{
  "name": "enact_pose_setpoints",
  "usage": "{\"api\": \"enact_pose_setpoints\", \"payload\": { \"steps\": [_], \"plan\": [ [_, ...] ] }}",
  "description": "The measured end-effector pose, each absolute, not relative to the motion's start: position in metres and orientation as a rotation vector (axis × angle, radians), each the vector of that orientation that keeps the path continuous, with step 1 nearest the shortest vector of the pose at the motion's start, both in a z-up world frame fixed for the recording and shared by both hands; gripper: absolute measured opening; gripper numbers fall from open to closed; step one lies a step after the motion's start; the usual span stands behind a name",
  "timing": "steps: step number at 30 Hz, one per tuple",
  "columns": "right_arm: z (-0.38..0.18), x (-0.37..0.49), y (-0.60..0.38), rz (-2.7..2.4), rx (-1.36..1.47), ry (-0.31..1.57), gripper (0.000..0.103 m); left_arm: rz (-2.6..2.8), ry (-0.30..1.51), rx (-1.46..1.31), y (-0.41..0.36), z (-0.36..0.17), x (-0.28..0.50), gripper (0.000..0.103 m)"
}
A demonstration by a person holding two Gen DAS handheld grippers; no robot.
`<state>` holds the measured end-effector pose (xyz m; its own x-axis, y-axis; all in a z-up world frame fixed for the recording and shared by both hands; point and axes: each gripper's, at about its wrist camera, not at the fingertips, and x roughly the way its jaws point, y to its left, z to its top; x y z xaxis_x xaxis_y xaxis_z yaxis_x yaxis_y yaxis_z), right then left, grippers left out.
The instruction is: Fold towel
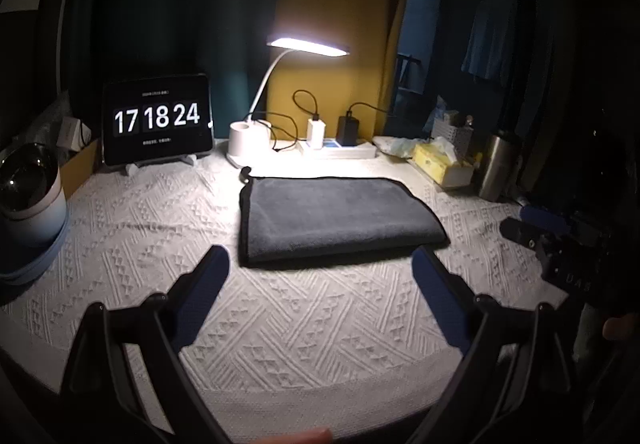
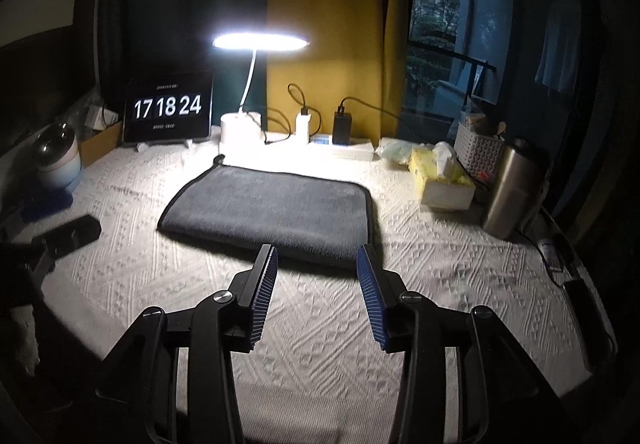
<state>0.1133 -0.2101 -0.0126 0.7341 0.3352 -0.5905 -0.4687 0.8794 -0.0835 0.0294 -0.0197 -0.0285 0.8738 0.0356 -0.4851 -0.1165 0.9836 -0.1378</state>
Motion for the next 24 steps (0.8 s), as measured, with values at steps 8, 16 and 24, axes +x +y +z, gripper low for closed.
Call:
{"api": "enact_pose_setpoints", "payload": {
  "steps": [8,16,24],
  "plan": [
    [-0.022,0.095,-0.213,0.449,-0.226,0.605,0.044,0.081,0.457,-0.144,-0.026,-0.023,0.011,0.094],
    [-0.02,0.088,-0.213,0.451,-0.224,0.591,0.044,0.092,0.435,-0.152,-0.024,-0.018,0.004,0.094],
    [-0.02,0.087,-0.211,0.456,-0.223,0.591,0.044,0.092,0.435,-0.153,-0.023,-0.019,0.004,0.094]
  ]
}}
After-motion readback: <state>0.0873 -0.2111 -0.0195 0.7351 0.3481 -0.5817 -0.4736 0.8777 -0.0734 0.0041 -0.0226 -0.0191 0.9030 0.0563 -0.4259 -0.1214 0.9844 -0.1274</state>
